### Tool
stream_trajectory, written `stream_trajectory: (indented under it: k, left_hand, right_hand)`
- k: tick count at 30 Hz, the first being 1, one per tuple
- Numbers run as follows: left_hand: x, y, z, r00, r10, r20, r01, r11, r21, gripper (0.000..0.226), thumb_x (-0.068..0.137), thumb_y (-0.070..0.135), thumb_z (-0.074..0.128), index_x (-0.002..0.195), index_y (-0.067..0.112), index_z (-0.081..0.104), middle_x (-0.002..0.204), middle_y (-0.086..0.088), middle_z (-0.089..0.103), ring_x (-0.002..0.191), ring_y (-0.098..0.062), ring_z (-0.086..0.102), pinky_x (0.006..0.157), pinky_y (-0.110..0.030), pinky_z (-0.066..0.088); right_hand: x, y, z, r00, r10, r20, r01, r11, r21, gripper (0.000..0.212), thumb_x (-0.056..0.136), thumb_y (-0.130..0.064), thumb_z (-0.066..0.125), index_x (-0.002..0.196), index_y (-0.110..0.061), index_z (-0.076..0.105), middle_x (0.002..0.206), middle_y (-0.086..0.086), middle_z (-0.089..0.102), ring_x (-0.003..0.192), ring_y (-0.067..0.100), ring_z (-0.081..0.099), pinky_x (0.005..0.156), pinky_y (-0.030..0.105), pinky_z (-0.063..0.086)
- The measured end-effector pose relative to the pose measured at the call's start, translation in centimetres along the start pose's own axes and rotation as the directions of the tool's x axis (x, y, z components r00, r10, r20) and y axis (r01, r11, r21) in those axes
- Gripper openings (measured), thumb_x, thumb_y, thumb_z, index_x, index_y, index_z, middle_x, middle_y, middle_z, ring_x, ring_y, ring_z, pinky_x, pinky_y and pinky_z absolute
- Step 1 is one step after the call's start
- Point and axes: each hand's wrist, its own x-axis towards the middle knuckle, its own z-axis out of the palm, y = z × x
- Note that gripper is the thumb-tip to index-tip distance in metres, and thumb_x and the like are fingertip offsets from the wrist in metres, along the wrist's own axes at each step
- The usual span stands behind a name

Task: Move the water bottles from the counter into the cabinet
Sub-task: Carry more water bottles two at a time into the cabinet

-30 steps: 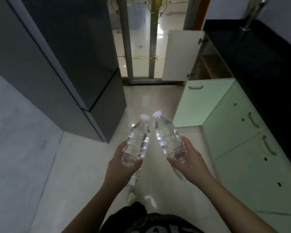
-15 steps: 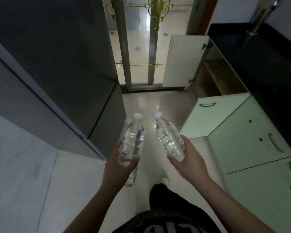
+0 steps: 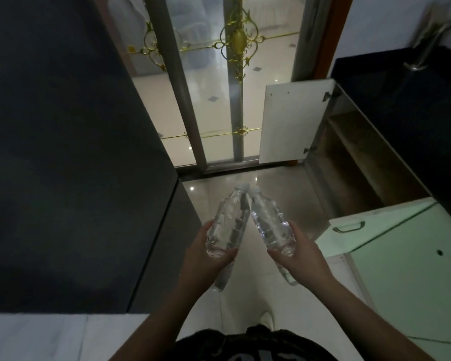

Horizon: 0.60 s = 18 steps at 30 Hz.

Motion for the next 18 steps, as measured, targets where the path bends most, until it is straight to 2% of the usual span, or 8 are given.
stream_trajectory:
  k: [2,5,7,10,12,14,16,18]
  left_hand:
    - [2.9,0.6,-0.2,1.0,-0.024,-0.01,0.024,1.0,-0.01,0.071,0.065,0.046,0.083,0.127,0.049,0.048,0.112,0.023,0.064,0.096,0.011,0.062,0.069,-0.008,0.051]
    - [7.7,0.6,-0.9,0.999,-0.039,-0.012,0.039,0.999,-0.014,0.069,0.064,0.04,0.087,0.12,0.053,0.049,0.106,0.024,0.065,0.093,0.014,0.062,0.066,-0.003,0.047]
    - [11.3,0.7,-1.6,0.998,-0.055,0.001,0.055,0.998,-0.021,0.071,0.06,0.046,0.086,0.121,0.052,0.049,0.104,0.027,0.066,0.091,0.012,0.064,0.068,-0.005,0.05]
    - [17.2,1.0,-2.4,0.997,-0.057,0.049,0.059,0.998,-0.033,0.074,0.064,0.042,0.086,0.129,0.043,0.05,0.104,0.024,0.065,0.087,0.016,0.063,0.066,-0.004,0.049]
    - [21.1,2.3,-2.5,0.994,-0.042,0.104,0.045,0.999,-0.022,0.068,0.067,0.044,0.084,0.123,0.055,0.048,0.105,0.022,0.066,0.086,0.015,0.063,0.063,-0.005,0.048]
    - [24.7,3.7,-2.3,0.987,-0.01,0.158,0.012,1.0,-0.006,0.059,0.066,0.051,0.08,0.109,0.07,0.044,0.102,0.027,0.066,0.088,0.012,0.064,0.071,-0.014,0.05]
    - [27.7,5.2,-1.8,0.976,0.014,0.218,-0.015,1.0,0.007,0.056,0.065,0.056,0.076,0.106,0.073,0.042,0.099,0.033,0.065,0.09,0.013,0.063,0.072,-0.015,0.047]
    - [30.5,6.3,-0.9,0.956,0.024,0.291,-0.026,1.0,0.003,0.055,0.067,0.057,0.076,0.108,0.07,0.042,0.098,0.037,0.064,0.09,0.015,0.062,0.067,-0.01,0.044]
  right_hand:
    - [2.7,-0.8,-0.2,1.0,0.024,-0.003,-0.024,0.999,0.023,0.067,0.068,-0.049,0.076,0.123,-0.047,0.038,0.09,-0.033,0.049,0.074,-0.009,0.049,0.061,0.011,0.034]
    - [6.9,-1.4,0.2,0.998,0.064,-0.006,-0.064,0.996,0.058,0.06,0.066,-0.052,0.073,0.112,-0.057,0.036,0.096,-0.031,0.057,0.084,-0.007,0.057,0.065,0.02,0.045]
    - [9.9,-1.9,0.7,0.997,0.081,-0.005,-0.081,0.996,0.047,0.062,0.066,-0.054,0.072,0.118,-0.051,0.039,0.101,-0.026,0.059,0.087,-0.001,0.059,0.069,0.029,0.05]
    - [14.7,-2.9,1.8,0.993,0.114,-0.02,-0.112,0.99,0.082,0.062,0.069,-0.049,0.075,0.121,-0.045,0.042,0.097,-0.029,0.057,0.085,-0.004,0.057,0.066,0.021,0.045]
    - [17.7,-3.8,2.3,0.985,0.169,-0.048,-0.159,0.974,0.16,0.063,0.071,-0.043,0.078,0.125,-0.041,0.044,0.101,-0.025,0.06,0.086,-0.006,0.059,0.066,0.016,0.043]
    - [20.7,-4.8,2.4,0.976,0.211,-0.056,-0.192,0.952,0.238,0.064,0.072,-0.04,0.079,0.128,-0.037,0.046,0.105,-0.021,0.064,0.088,-0.007,0.062,0.068,0.015,0.044]
    - [22.9,-5.4,2.0,0.965,0.249,-0.082,-0.214,0.929,0.302,0.062,0.072,-0.04,0.08,0.124,-0.04,0.046,0.102,-0.023,0.064,0.086,-0.01,0.063,0.07,0.015,0.047]
    - [24.4,-5.4,1.1,0.948,0.294,-0.121,-0.24,0.912,0.332,0.064,0.071,-0.043,0.08,0.123,-0.044,0.043,0.103,-0.024,0.062,0.088,-0.009,0.062,0.072,0.016,0.048]
